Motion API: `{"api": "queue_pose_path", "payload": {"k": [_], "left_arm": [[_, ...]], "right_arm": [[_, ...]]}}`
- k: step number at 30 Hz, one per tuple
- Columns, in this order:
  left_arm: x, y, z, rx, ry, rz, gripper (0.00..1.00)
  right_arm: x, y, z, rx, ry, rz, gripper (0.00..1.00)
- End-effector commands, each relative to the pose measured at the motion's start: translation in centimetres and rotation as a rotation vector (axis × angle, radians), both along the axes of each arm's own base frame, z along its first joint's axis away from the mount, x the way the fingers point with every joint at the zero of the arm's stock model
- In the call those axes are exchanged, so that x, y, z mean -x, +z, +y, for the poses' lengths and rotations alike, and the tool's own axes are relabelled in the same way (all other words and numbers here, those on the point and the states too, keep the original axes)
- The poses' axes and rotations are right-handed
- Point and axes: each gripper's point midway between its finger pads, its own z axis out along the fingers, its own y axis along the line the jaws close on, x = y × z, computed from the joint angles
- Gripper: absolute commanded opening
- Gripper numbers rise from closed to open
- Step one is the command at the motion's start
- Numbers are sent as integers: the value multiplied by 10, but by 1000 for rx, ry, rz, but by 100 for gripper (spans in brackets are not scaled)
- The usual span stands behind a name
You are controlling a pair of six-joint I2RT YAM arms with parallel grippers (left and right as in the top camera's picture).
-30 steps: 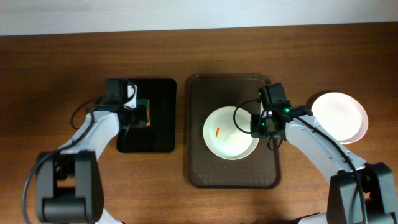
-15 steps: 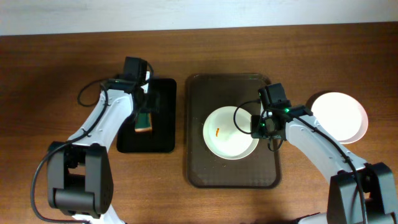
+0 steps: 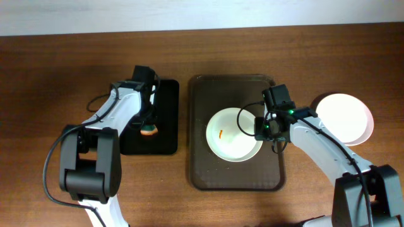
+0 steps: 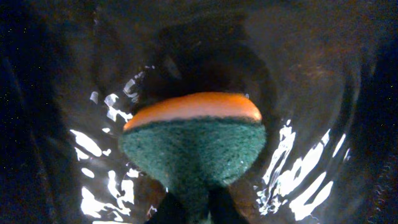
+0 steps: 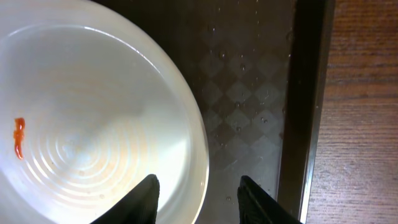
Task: Clean dirty plates on tray and stack at the side
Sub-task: 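Pick up the sponge from the black tray with the left gripper, then scrub the last plate with the sponge, then return sponge to tray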
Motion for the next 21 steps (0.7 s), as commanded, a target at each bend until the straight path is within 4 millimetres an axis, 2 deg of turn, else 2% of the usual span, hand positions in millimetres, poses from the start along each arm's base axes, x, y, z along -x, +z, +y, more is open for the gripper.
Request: {"api": "queue_pose_path", "payload": {"k": [1,2,3,4,5,8,10,12,14,15,16,18,21], "left_arm": [[-19,38,-7,37,-8,-92,50],[-16,36,-7,33,-8,-81,60],[-15,34,-6,32,-8,-75,62],[-15,31,-3,13,-4,-74,62],[-17,28,1,-12,-1,-78,57],[-20,8,1,-18,-1,-68,27],[-13,-11,1,-19,-2,-21,9],[-6,-30,2,-25,-3,19,11],[0,-45,2,-28,-4,59,20],[0,-46,2,-28,-4,62,18],[-2,-44,1,-21,-4,55,0],[-3,-40,-2,-3,-5,58,0],[-15,-5,-3,1,-3,29,0]], "right_arm": [[-5,11,3,-5,10,-34,43],[-5,11,3,-5,10,-33,43],[-5,11,3,-5,10,-33,43],[-5,11,3,-5,10,-32,43],[-5,11,3,-5,10,-31,43],[-4,10,2,-3,10,-26,43],[-4,10,2,-3,10,-26,43],[-4,10,2,-3,10,-26,43],[-4,10,2,-3,10,-26,43],[-4,10,2,-3,10,-26,43],[-4,10,2,-3,10,-27,43],[-4,10,2,-3,10,-26,43],[-4,10,2,-3,10,-26,43]]}}
